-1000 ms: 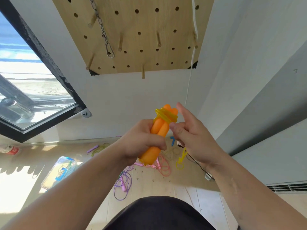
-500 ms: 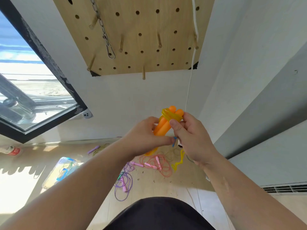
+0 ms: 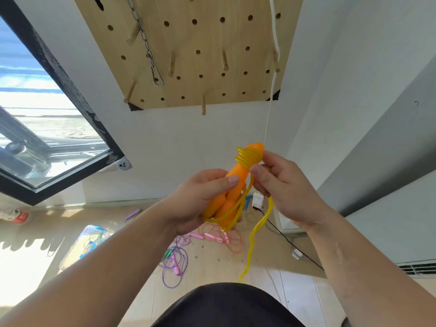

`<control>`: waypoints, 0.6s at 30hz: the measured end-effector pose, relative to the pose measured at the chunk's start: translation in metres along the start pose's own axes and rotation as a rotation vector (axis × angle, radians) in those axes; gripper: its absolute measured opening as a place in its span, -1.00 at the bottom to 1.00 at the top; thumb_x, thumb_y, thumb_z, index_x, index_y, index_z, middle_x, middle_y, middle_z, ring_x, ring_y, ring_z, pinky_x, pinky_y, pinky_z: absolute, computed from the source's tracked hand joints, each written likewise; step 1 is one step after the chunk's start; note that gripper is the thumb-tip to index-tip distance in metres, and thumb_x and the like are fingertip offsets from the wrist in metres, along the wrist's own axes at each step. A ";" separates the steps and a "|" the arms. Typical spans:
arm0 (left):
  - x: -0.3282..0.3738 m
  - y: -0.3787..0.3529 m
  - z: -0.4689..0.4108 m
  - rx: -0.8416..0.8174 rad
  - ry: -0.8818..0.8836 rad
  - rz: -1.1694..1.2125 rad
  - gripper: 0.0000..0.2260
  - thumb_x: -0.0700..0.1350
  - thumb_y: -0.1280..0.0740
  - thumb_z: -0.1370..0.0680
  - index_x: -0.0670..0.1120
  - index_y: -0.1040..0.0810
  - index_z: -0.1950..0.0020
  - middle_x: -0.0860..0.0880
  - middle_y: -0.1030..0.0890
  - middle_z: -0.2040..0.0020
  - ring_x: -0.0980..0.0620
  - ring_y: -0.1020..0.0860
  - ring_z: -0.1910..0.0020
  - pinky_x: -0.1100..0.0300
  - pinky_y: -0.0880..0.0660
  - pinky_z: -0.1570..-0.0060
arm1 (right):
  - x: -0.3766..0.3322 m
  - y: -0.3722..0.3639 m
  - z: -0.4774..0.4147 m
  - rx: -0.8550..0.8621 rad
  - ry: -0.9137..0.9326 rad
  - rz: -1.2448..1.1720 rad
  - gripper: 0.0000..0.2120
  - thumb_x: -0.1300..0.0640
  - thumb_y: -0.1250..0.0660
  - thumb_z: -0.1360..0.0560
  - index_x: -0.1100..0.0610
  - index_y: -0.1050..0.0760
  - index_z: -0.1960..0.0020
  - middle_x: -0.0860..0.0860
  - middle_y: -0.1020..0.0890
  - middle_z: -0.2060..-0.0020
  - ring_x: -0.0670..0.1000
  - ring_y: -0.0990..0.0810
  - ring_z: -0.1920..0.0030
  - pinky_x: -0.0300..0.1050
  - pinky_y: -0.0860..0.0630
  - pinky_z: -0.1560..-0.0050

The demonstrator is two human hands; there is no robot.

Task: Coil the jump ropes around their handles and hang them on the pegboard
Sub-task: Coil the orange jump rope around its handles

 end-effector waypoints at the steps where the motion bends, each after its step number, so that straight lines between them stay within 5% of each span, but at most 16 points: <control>1: -0.002 -0.003 0.002 -0.066 0.032 0.069 -0.59 -0.01 -0.42 -0.49 -0.29 -0.49 -0.16 -0.32 -0.54 0.11 -0.25 -0.59 0.22 -0.05 -0.59 0.21 | -0.001 0.001 -0.001 -0.011 0.003 -0.008 -0.77 -0.03 -0.28 -0.58 -0.01 -0.57 -0.19 -0.01 -0.34 0.43 -0.05 -0.28 0.40 -0.23 -0.27 0.36; 5: -0.010 -0.016 0.010 -0.371 0.179 0.293 -0.41 0.13 -0.53 -0.44 -0.27 -0.50 -0.25 -0.27 -0.57 0.14 -0.22 -0.64 0.23 -0.06 -0.62 0.23 | -0.006 -0.002 -0.003 -0.042 0.021 0.035 -0.54 -0.34 -0.36 -0.48 0.04 -0.60 -0.08 0.08 -0.44 0.37 0.02 -0.36 0.35 -0.08 -0.32 0.28; 8: -0.011 -0.016 0.009 -0.455 0.174 0.351 -0.49 0.15 -0.49 -0.47 -0.21 -0.60 -0.21 -0.21 -0.61 0.15 -0.19 -0.65 0.22 -0.05 -0.63 0.20 | -0.008 -0.012 -0.002 -0.037 0.033 -0.026 -0.55 -0.22 -0.34 -0.54 0.20 -0.54 -0.06 0.18 -0.58 0.32 0.16 -0.49 0.32 0.05 -0.45 0.23; 10: -0.009 -0.014 0.008 -0.441 0.174 0.363 -0.50 0.16 -0.51 -0.46 -0.20 -0.64 -0.19 -0.23 -0.65 0.13 -0.21 -0.67 0.20 -0.06 -0.64 0.17 | -0.008 -0.015 -0.003 0.029 0.034 -0.024 -0.62 -0.13 -0.32 -0.57 0.22 -0.53 0.02 0.11 -0.59 0.34 0.07 -0.51 0.32 -0.06 -0.46 0.24; 12: -0.005 -0.008 0.005 -0.318 0.169 0.282 -0.52 0.16 -0.49 -0.44 -0.20 -0.67 -0.15 -0.28 -0.68 0.07 -0.24 -0.69 0.16 -0.08 -0.65 0.13 | -0.008 -0.015 -0.003 0.117 0.037 0.001 -0.71 -0.09 -0.30 -0.58 0.14 -0.54 0.12 -0.08 -0.55 0.42 -0.09 -0.48 0.37 -0.23 -0.41 0.29; 15: 0.009 0.014 0.001 0.147 -0.027 -0.110 -0.49 0.18 -0.47 -0.37 -0.17 -0.64 -0.12 -0.28 -0.69 0.01 -0.25 -0.69 0.08 -0.13 -0.64 0.09 | -0.001 -0.012 -0.001 0.251 -0.019 0.016 -0.69 -0.16 -0.34 -0.55 0.06 -0.53 0.20 -0.12 -0.42 0.46 -0.04 -0.37 0.41 -0.09 -0.31 0.32; 18: 0.027 0.010 0.012 0.462 -0.200 -0.765 -0.35 0.30 -0.56 -0.16 0.11 -0.56 -0.17 0.11 -0.62 0.02 0.04 -0.63 0.03 0.03 -0.60 0.04 | 0.005 -0.007 0.000 0.391 -0.079 -0.057 -0.64 -0.20 -0.35 -0.52 0.03 -0.51 0.31 -0.01 -0.33 0.47 0.02 -0.26 0.41 0.01 -0.21 0.33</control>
Point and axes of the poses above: each hand's wrist, its own z-axis away from the middle knuckle, its own y-axis out of the back of the hand, x = y × z, the point moved 6 cm from there along -z, towards the middle knuckle
